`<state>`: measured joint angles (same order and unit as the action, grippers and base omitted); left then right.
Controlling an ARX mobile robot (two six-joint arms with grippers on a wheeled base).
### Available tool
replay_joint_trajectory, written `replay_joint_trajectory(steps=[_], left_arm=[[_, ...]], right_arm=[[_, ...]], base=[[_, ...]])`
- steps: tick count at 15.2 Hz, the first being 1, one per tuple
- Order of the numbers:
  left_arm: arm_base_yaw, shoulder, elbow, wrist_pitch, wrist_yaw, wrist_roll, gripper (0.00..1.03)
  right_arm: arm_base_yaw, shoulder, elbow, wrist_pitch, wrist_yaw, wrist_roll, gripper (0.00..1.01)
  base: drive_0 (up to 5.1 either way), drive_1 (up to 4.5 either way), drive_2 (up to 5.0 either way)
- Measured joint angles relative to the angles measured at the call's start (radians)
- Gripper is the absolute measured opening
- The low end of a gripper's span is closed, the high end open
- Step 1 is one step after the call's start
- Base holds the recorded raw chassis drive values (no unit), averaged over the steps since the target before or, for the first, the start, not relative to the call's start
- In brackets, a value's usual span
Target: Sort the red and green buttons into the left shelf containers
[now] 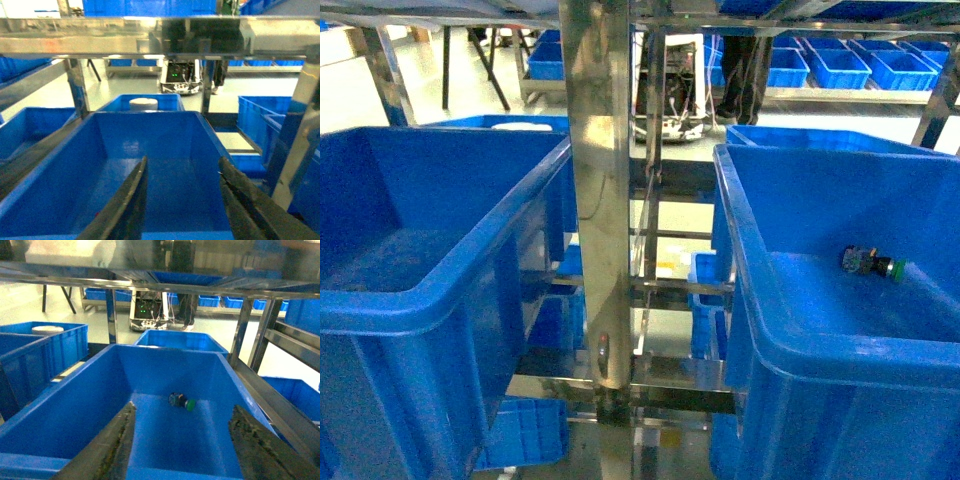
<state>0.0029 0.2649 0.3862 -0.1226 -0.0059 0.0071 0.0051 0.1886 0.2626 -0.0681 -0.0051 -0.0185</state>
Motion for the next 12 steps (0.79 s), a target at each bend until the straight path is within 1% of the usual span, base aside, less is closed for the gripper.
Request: replay_joint_trajectory(steps=[3, 4, 5, 12], left_arm=[[-0.004, -0.074, -0.118, 0.050, 0.005, 0.000, 0.09], [-0.004, -0.093, -0.150, 0.064, 0.005, -0.003, 0.02], [-0.004, -0.109, -0.183, 0.071, 0.005, -0.004, 0.02], [-0.004, -0.190, -0.297, 0.105, 0.005, -0.004, 0.02]], right_arm=[[-0.005, -0.049, -0.084, 0.024, 0.002, 0.003, 0.24], [-0.005, -0.063, -0.101, 0.036, 0.002, 0.003, 0.11], [-0.005, -0.076, -0.121, 0.040, 0.002, 0.003, 0.02], [-0.005, -0.131, -0.202, 0.057, 0.002, 0.007, 0.02]], base=[[0.0, 0.00, 0.0], [0.0, 0.00, 0.0], [0.0, 0.00, 0.0], [0.0, 0.00, 0.0]])
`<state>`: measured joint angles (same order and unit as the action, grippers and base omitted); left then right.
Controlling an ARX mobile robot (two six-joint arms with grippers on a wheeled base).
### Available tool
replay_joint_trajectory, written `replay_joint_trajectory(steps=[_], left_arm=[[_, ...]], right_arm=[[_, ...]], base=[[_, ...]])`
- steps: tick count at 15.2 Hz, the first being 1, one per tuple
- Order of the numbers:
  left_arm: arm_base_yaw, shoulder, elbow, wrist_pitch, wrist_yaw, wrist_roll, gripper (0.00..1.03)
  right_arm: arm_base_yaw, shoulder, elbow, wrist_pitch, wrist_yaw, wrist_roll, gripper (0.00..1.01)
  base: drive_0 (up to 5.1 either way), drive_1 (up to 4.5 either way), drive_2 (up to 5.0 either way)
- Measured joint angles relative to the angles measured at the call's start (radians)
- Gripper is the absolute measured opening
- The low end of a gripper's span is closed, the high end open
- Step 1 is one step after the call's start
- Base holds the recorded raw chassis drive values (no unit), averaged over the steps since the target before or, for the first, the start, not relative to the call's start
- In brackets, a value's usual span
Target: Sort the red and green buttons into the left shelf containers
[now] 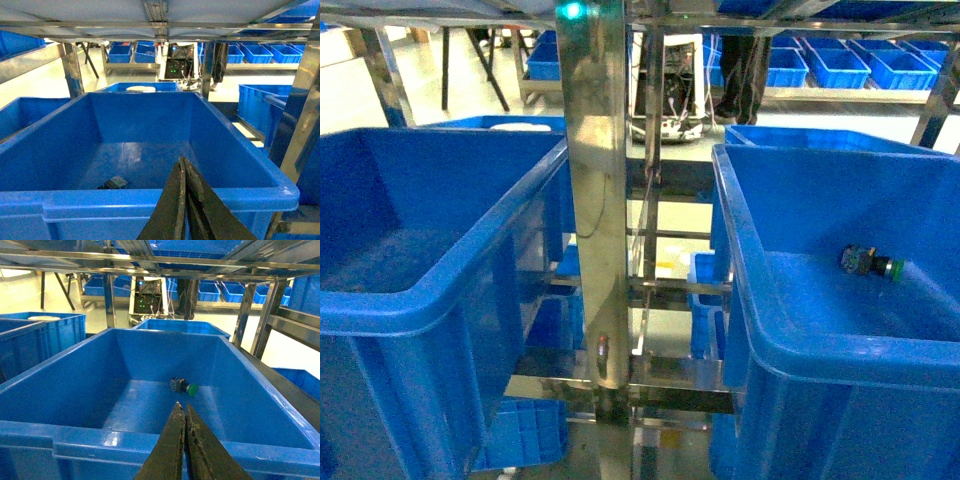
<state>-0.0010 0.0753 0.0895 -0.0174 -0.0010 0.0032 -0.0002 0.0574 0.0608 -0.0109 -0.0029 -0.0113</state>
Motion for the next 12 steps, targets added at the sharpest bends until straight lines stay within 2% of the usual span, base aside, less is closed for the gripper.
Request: replay_joint_trajectory(steps=[4, 12], left_arm=[[0.000, -0.025, -0.033, 0.006, 0.000, 0.000, 0.02], [0.001, -0.064, -0.075, 0.014, 0.000, -0.002, 0.02]], right_arm=[[0.000, -0.053, -0.048, 0.011, 0.000, 0.000, 0.02], [0.000, -0.051, -0.051, 0.006, 0.003, 0.000, 0.02]], base=[[0.0, 0.00, 0.0], [0.0, 0.00, 0.0]])
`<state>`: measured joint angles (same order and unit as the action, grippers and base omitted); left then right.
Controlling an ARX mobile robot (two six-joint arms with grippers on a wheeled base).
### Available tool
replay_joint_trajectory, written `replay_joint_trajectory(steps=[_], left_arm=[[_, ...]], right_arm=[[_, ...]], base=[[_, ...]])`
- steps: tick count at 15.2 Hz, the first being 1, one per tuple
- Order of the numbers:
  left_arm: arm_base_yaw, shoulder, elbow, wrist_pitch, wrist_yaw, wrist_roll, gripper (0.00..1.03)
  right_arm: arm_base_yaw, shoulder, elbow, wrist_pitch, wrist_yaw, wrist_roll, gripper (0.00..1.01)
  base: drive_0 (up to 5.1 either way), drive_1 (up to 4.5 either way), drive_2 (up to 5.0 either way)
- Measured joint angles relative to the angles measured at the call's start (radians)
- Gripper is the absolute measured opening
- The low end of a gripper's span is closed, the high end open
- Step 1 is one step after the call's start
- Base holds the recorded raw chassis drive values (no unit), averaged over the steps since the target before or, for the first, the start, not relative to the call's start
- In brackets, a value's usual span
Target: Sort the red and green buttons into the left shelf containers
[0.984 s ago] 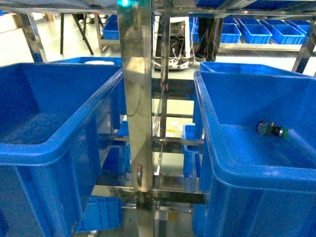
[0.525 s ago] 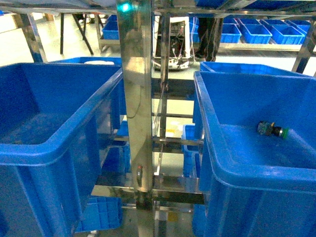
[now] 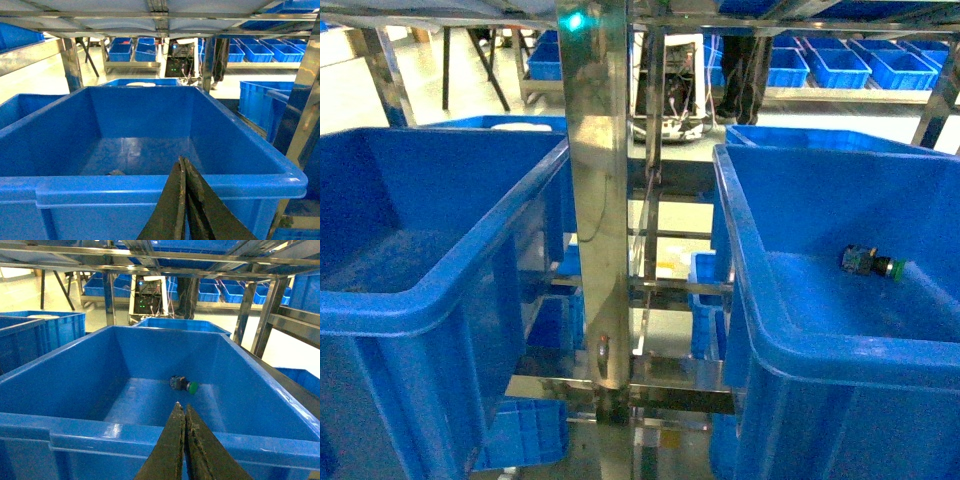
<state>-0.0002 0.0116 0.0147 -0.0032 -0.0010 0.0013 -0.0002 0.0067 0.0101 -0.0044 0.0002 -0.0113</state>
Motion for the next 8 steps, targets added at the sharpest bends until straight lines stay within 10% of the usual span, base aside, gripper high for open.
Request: replay_joint_trajectory(steps=[3, 8], left_arm=[[0.000, 0.000, 0.000, 0.000, 0.000, -0.001, 0.10], [0.000, 0.000, 0.000, 0.000, 0.000, -0.001, 0.72]], right_arm=[[0.000, 0.000, 0.000, 0.000, 0.000, 0.000, 0.20], [0.000, 0.000, 0.000, 0.000, 0.000, 0.000, 0.82]], base=[[0.0, 0.00, 0.0], [0.0, 0.00, 0.0]])
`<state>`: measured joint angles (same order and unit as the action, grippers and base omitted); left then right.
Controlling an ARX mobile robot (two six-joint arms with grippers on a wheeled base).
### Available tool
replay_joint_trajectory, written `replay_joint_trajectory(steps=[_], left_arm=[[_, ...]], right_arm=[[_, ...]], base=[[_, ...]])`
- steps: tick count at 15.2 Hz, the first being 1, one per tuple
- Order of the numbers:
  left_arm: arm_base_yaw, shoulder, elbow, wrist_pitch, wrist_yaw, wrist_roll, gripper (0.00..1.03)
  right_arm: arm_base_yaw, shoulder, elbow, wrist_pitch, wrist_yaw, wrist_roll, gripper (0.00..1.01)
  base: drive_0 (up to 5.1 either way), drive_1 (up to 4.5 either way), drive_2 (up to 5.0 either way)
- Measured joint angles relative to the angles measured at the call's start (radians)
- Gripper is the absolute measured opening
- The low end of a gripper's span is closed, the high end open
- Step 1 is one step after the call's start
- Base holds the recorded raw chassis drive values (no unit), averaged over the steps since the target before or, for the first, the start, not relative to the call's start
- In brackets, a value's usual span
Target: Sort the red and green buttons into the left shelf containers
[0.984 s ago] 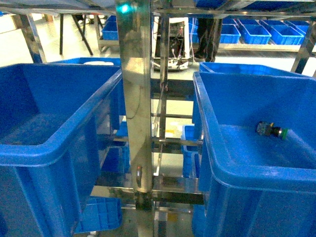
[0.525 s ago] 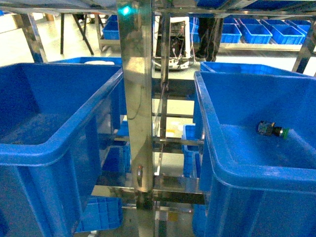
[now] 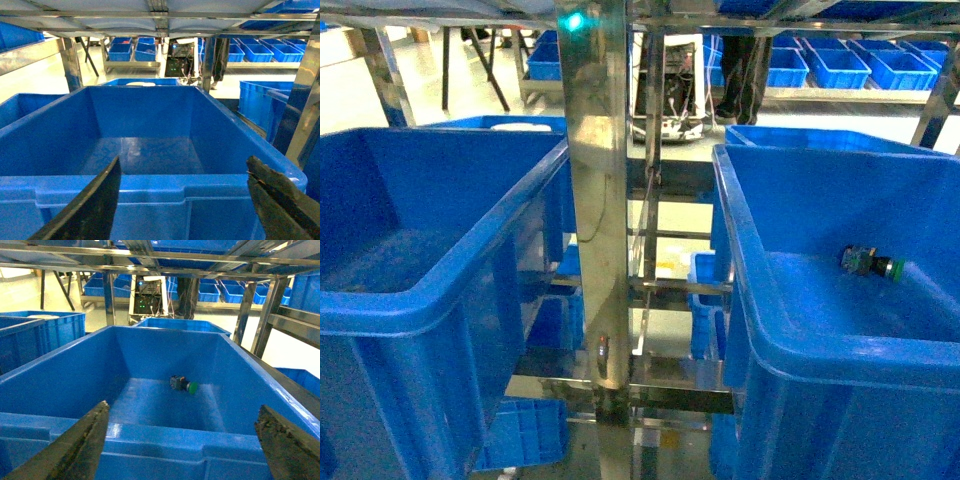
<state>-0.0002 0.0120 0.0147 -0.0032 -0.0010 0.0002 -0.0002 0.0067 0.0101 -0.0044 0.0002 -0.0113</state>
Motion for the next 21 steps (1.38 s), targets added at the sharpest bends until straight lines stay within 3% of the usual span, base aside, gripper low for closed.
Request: replay_joint_trajectory(steps=[1, 2, 21], left_arm=[[0.000, 0.000, 0.000, 0.000, 0.000, 0.000, 0.86], [0.000, 0.000, 0.000, 0.000, 0.000, 0.000, 0.98], [0.000, 0.000, 0.000, 0.000, 0.000, 0.000, 0.98]], right_arm=[[0.000, 0.000, 0.000, 0.000, 0.000, 0.000, 0.97], [0.000, 0.000, 0.000, 0.000, 0.000, 0.000, 0.99], [0.000, 0.000, 0.000, 0.000, 0.000, 0.000, 0.98]], base=[[0.0, 0.00, 0.0], [0.0, 0.00, 0.0], [0.0, 0.00, 0.0]])
